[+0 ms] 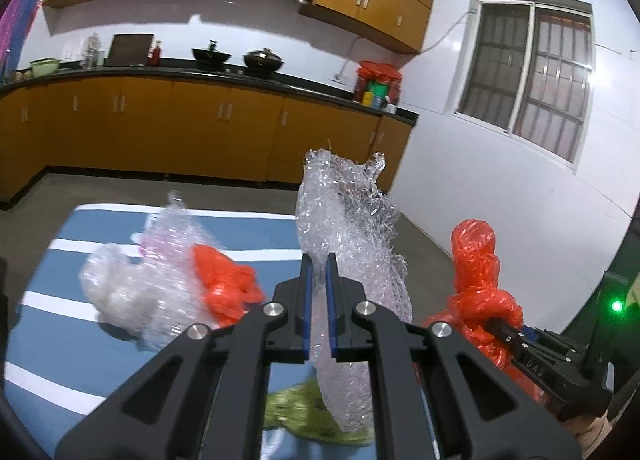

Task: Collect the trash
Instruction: 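Carry the red bag and bubble wrap over the red basket and open both tools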

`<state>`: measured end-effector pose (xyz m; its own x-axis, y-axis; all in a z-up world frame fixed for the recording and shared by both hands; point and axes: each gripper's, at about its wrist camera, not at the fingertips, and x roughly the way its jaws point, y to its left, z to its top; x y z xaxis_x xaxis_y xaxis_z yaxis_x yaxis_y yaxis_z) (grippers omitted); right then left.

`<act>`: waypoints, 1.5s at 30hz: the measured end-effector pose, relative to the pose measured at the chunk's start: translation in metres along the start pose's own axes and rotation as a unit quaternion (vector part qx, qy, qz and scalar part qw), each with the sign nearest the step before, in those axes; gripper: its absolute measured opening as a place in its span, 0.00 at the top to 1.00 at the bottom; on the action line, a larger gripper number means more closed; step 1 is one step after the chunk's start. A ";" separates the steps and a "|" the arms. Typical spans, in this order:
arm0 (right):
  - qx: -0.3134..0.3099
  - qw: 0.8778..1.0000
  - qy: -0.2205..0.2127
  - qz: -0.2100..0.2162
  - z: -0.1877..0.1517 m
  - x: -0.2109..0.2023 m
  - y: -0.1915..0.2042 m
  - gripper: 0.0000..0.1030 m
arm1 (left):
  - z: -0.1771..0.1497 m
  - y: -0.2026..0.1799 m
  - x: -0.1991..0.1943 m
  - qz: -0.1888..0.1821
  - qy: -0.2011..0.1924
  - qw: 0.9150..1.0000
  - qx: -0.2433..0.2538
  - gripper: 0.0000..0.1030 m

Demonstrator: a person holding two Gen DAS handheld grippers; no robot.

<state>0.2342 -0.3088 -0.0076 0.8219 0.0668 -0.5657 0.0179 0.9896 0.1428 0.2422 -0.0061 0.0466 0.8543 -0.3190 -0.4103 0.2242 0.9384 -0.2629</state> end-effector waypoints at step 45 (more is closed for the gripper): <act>0.127 0.984 0.022 -0.125 -0.048 -0.040 -0.120 0.58 | -0.088 -0.173 0.081 -0.123 0.112 0.983 0.080 0.67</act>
<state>0.1721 -0.4241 -0.0417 0.7484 -0.1626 -0.6430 0.3622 0.9124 0.1907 0.2315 -0.2066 -0.0183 0.6441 -0.5434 -0.5384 0.4968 0.8323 -0.2458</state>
